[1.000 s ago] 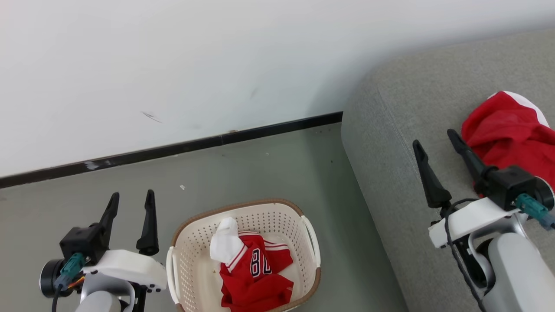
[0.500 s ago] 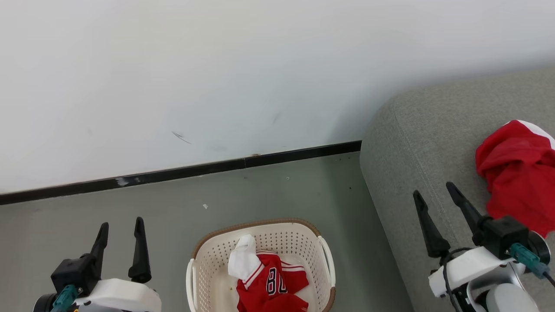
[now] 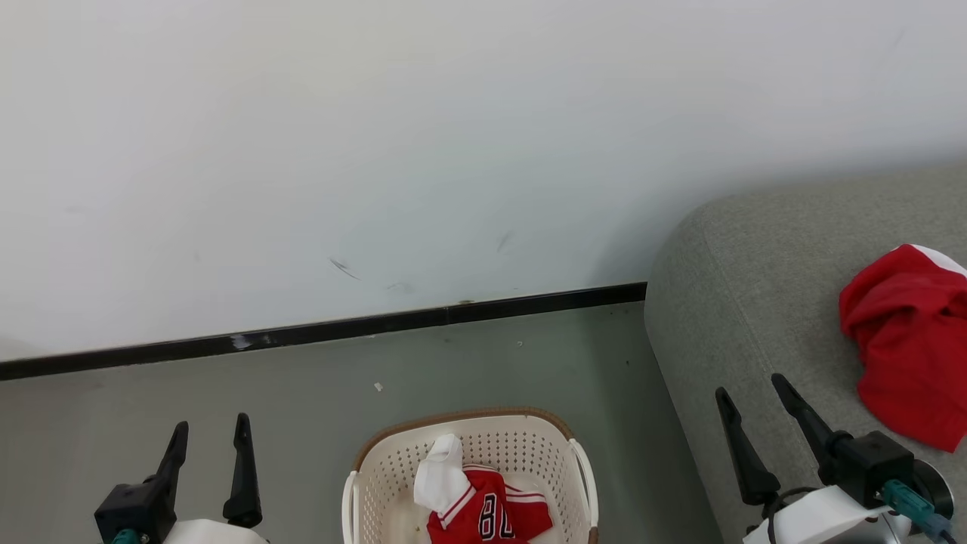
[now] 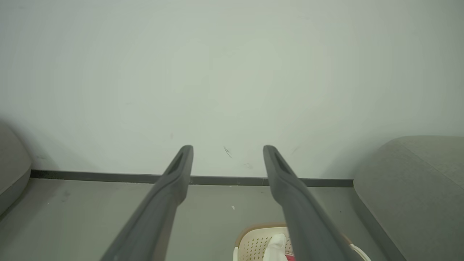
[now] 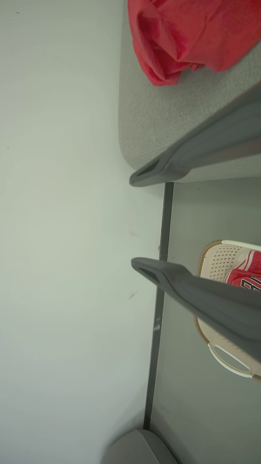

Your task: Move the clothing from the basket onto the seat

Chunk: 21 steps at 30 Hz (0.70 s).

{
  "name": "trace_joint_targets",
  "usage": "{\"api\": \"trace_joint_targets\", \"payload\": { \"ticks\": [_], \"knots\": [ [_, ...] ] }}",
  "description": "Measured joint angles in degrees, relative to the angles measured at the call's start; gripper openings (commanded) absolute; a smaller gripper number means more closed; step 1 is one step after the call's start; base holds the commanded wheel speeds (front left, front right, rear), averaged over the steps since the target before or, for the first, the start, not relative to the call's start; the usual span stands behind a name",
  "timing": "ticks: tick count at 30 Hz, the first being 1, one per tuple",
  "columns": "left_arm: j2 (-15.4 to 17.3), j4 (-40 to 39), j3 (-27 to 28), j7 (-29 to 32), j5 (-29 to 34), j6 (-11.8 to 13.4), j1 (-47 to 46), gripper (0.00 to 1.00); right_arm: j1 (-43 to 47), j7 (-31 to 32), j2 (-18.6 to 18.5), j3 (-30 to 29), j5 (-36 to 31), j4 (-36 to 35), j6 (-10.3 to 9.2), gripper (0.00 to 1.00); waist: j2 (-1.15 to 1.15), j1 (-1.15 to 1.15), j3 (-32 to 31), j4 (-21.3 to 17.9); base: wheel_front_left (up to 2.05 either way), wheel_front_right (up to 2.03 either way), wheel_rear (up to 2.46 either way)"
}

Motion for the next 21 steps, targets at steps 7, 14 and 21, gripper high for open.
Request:
{"api": "trace_joint_targets", "payload": {
  "ticks": [7,14,21],
  "knots": [
    [-0.1,-0.1,0.4,0.0,0.0,-0.1,1.8,1.0,2.3,0.0,0.5,0.1,0.0,-1.5,0.0,1.0,0.0,0.0,-0.7,0.1,0.0,0.0,0.0],
    [-0.2,-0.5,0.6,0.0,0.4,-0.3,2.2,1.0,2.9,0.0,0.8,-0.2,0.0,-2.9,0.0,1.0,0.0,0.0,-0.3,0.1,0.0,0.0,0.0],
    [-0.3,-1.0,0.9,0.0,0.6,-0.4,2.2,1.0,3.6,0.0,0.8,-0.3,0.0,-4.1,0.0,1.0,0.0,0.0,0.5,0.0,0.0,0.0,0.0]
  ]
}}
